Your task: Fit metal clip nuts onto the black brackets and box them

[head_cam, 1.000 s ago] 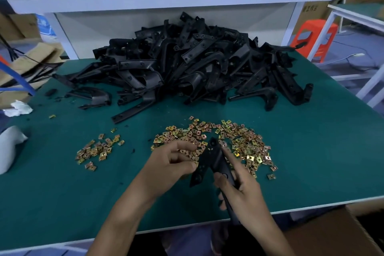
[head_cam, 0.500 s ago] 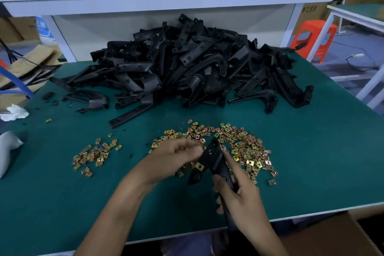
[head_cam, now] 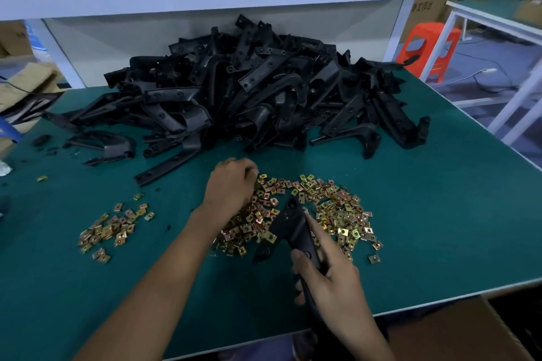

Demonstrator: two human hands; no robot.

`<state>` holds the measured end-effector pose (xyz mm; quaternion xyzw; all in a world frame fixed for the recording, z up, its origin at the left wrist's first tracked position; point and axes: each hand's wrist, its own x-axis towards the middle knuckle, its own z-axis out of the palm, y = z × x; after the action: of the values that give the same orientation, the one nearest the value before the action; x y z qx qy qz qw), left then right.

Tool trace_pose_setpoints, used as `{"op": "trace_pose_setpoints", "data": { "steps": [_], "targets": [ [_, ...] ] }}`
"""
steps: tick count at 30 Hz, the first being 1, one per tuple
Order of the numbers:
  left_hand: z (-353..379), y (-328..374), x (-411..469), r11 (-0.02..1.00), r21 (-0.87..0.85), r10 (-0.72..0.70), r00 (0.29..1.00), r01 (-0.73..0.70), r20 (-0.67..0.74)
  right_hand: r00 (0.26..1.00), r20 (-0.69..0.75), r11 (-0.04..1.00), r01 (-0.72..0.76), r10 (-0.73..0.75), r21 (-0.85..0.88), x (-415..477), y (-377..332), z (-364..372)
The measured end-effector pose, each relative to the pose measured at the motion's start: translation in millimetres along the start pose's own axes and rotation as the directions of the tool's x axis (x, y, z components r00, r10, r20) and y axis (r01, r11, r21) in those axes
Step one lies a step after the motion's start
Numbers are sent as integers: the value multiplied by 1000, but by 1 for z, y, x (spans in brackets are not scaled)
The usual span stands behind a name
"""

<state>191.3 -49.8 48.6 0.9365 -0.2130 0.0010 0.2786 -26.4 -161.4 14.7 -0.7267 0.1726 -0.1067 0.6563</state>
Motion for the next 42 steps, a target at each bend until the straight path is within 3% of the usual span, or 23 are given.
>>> {"op": "trace_pose_setpoints", "data": {
  "steps": [1, 3, 5, 9, 13, 16, 21, 27, 30, 34, 37, 42],
  "targets": [
    [-9, 5, -14, 989, -144, -18, 1000, 22, 24, 1000, -9, 1000, -9, 9, -1, 1, 0, 0],
    [-29, 15, -49, 900, -427, 8, 977, 86, 213, 1000, -15, 1000, -23, 23, 3, 2, -2, 1],
    [-42, 19, -81, 808, -559, 80, 906, 185, 416, 999, -25, 1000, -26, 26, 2, 2, -3, 3],
    [-38, 10, -104, 726, -633, 49, 897, 271, 440, 998, -15, 997, -64, 63, -32, 3, -7, 4],
    [-31, -4, -108, 648, -681, -15, 899, 341, 437, 977, 151, 988, -154, 150, 14, 3, -23, -10],
    [-29, -13, -111, 566, -703, -40, 865, 432, 500, 975, 174, 985, -119, 139, -122, 10, -45, -31],
    [-28, -21, -111, 668, -650, -160, 922, 364, 352, 970, 202, 874, -18, 132, -485, 23, -78, -55],
    [-24, -18, -115, 745, -607, -86, 943, 275, 322, 958, 220, 782, -6, 182, -623, 29, -85, -63],
    [-20, -20, -112, 882, -452, -40, 979, 129, 202, 963, 185, 774, -34, 194, -632, 30, -77, -64],
    [-9, -12, -93, 987, -123, 94, 995, -98, -38, 973, 70, 937, -192, 221, -292, 23, -57, -64],
    [8, -3, -78, 966, 76, 249, 968, -248, -13, 971, 1, 969, -238, 238, -60, 16, -40, -60],
    [30, 10, -59, 933, 193, 288, 952, -304, 108, 968, -109, 963, -205, 225, 174, 6, -17, -45]
  ]
}}
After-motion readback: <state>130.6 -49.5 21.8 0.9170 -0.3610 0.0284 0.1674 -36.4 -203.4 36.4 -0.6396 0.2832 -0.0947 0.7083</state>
